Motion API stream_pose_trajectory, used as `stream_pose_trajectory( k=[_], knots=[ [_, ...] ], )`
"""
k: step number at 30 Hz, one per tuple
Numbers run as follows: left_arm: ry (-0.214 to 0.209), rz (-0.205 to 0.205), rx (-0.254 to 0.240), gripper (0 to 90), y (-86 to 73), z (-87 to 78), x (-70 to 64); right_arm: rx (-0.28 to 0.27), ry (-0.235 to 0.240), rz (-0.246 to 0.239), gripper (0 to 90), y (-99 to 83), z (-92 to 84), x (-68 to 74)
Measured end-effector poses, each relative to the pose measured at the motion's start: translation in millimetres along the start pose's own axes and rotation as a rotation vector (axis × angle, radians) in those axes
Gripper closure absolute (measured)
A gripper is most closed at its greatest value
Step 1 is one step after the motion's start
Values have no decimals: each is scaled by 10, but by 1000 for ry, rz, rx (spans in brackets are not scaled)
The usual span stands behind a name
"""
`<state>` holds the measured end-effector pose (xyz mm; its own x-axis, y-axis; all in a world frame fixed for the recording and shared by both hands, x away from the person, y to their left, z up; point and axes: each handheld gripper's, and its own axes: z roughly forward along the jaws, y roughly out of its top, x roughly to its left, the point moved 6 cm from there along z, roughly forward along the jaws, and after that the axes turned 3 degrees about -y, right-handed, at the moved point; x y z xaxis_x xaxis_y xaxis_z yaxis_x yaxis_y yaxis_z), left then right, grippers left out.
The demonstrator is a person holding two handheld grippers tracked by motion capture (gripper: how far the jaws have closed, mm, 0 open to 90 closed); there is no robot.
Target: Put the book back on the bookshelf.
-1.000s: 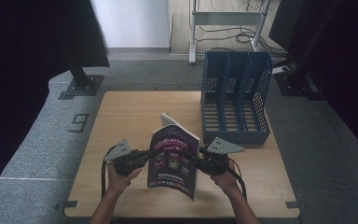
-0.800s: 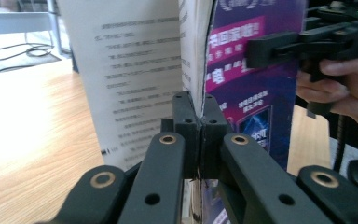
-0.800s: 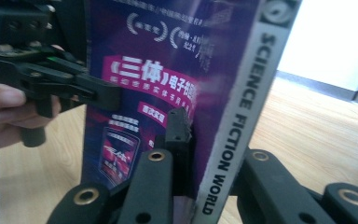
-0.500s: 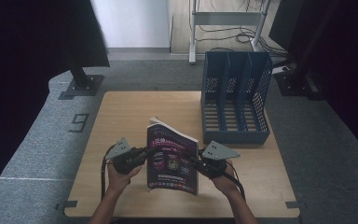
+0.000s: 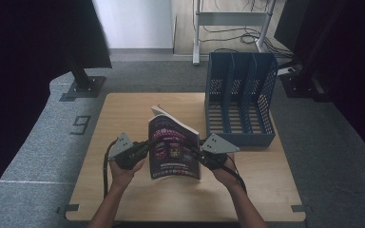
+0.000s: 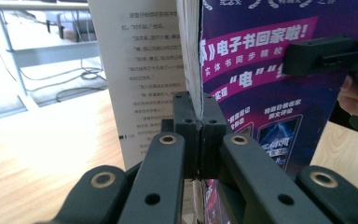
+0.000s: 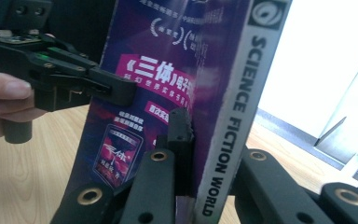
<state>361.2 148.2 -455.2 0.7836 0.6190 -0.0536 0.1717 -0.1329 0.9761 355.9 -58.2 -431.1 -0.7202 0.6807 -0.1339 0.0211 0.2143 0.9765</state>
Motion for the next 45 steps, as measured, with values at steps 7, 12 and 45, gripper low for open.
stream_pose_trajectory(
  k=[7,12,45],
  knots=[
    [-31,5,-2,885,-71,-87,-100,-27,62,21,801,-78,-108,81],
    [-60,12,2,880,-98,-115,-135,-19,124,68,717,-108,-188,113],
    [-4,-35,28,449,-199,-108,-44,35,51,136,817,-25,48,104]
  ],
)
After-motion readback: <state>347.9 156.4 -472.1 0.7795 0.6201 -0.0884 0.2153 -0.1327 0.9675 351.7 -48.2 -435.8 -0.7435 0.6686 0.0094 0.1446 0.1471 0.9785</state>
